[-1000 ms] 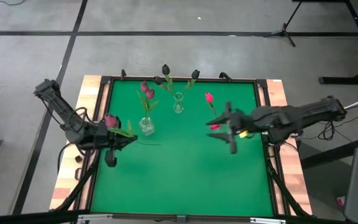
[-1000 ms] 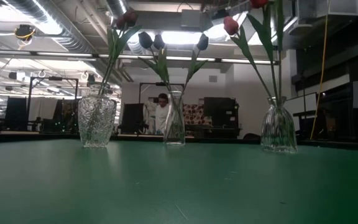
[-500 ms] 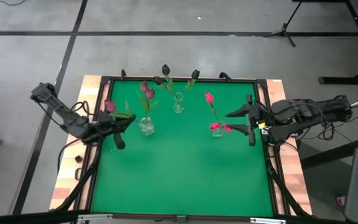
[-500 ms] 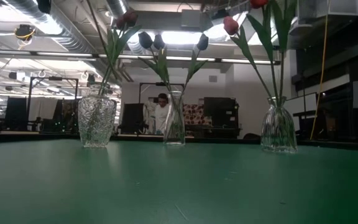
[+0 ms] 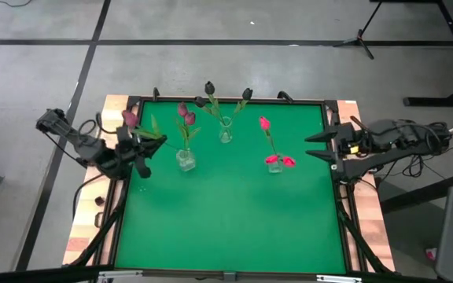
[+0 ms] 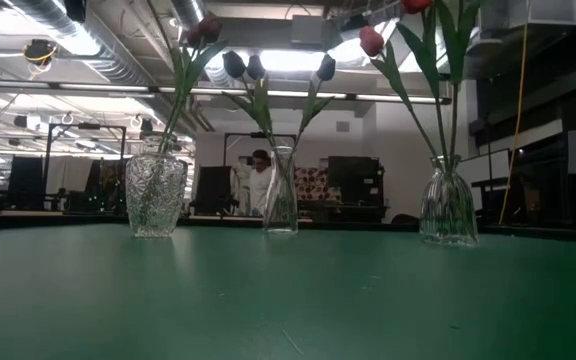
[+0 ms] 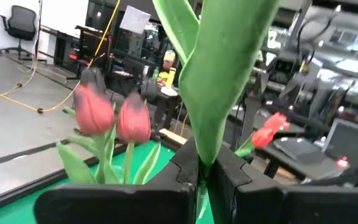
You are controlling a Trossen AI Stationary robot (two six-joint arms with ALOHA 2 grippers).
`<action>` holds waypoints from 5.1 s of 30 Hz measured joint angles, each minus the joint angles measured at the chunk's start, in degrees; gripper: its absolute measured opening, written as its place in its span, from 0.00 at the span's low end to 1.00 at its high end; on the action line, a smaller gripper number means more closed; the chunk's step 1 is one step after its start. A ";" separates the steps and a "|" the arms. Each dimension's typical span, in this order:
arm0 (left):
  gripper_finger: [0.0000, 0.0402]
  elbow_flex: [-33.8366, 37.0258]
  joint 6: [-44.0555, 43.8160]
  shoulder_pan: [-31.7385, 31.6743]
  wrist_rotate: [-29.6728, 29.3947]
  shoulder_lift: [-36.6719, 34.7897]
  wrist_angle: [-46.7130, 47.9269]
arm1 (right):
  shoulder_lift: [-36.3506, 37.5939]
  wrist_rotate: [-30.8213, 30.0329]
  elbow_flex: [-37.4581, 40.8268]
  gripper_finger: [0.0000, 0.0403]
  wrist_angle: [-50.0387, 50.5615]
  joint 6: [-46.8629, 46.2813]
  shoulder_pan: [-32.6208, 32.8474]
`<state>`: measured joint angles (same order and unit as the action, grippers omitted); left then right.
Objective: Sort flowers into vase by color
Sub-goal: Put the red tulip into the bottom left transparent vase, then return to Home Position
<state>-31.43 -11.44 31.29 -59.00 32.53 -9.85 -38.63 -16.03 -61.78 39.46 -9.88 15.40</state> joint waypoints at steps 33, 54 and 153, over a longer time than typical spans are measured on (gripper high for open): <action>0.03 -14.94 -24.79 -6.22 2.96 5.61 39.20 | 4.76 -1.36 5.73 0.46 3.67 -2.00 -0.04; 0.03 -9.14 -23.97 -12.28 6.82 7.11 34.75 | 7.14 -1.33 6.80 0.46 1.07 -3.38 -0.04; 0.43 -3.11 -36.08 -19.61 31.91 6.30 50.10 | 8.50 3.69 6.80 0.46 0.88 -6.02 -0.02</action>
<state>-34.54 -47.52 11.68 -27.09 38.83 40.25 -30.13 -12.34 -54.98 40.34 -15.90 15.38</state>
